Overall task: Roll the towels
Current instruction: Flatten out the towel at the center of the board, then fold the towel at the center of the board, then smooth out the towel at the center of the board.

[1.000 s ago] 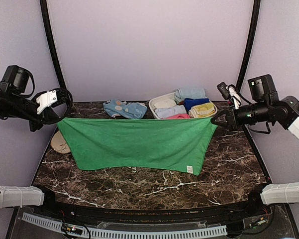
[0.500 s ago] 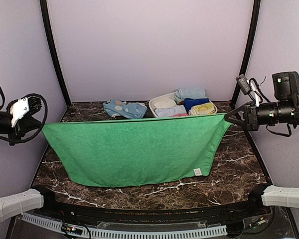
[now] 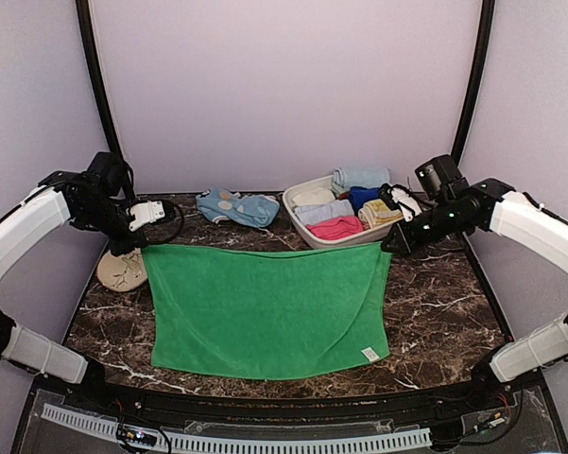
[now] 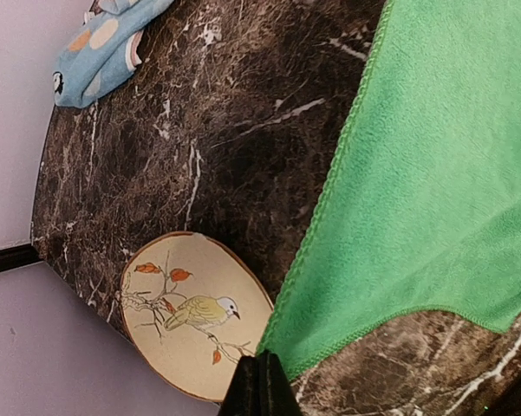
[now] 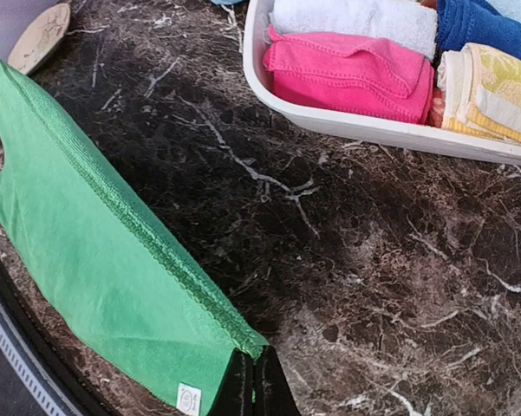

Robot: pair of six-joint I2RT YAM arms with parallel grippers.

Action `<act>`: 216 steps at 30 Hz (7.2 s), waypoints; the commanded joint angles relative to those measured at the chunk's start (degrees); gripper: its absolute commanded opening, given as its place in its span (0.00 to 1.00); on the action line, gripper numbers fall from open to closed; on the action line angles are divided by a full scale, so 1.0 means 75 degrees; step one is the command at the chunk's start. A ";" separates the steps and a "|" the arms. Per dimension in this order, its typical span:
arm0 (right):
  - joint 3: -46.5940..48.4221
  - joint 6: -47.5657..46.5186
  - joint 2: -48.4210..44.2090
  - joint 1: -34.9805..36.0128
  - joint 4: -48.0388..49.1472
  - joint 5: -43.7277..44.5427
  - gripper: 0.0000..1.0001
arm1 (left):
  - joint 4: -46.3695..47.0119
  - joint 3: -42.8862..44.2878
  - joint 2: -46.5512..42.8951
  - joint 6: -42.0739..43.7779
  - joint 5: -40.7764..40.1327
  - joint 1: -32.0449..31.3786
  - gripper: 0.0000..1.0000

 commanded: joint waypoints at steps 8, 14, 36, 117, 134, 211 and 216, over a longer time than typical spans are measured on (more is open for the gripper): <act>-0.0018 -0.0624 0.0958 -0.0137 0.1289 0.0212 0.00 | 0.2709 -0.0213 0.1771 0.0430 -0.1109 0.0030 0.00; -0.0066 -0.0772 0.1273 -0.0252 0.1324 0.0188 0.00 | 0.3301 -0.0464 0.2247 0.0673 -0.1287 0.0045 0.00; -0.1727 0.0121 0.1154 -0.0101 0.2180 0.1200 0.00 | 0.2779 -0.1470 0.1604 0.0161 -0.0126 0.0126 0.00; -0.4139 0.3662 -0.0561 0.1855 0.1647 0.1470 0.04 | 0.1417 -0.5108 -0.0591 0.0515 -0.0410 -0.1320 0.26; -0.3040 0.3625 -0.2007 0.2252 0.0228 0.1888 0.45 | 0.0497 -0.3110 -0.0768 0.0518 -0.0276 -0.1297 0.43; -0.2759 0.3286 -0.0493 0.0228 0.3090 0.3522 1.00 | 0.4284 -0.2899 -0.1642 -0.1692 -0.1398 -0.0425 0.99; -0.2720 0.3474 -0.0533 -0.0166 0.2907 0.2813 1.00 | 0.2903 -0.2574 -0.1294 -0.1875 -0.0297 -0.0419 0.99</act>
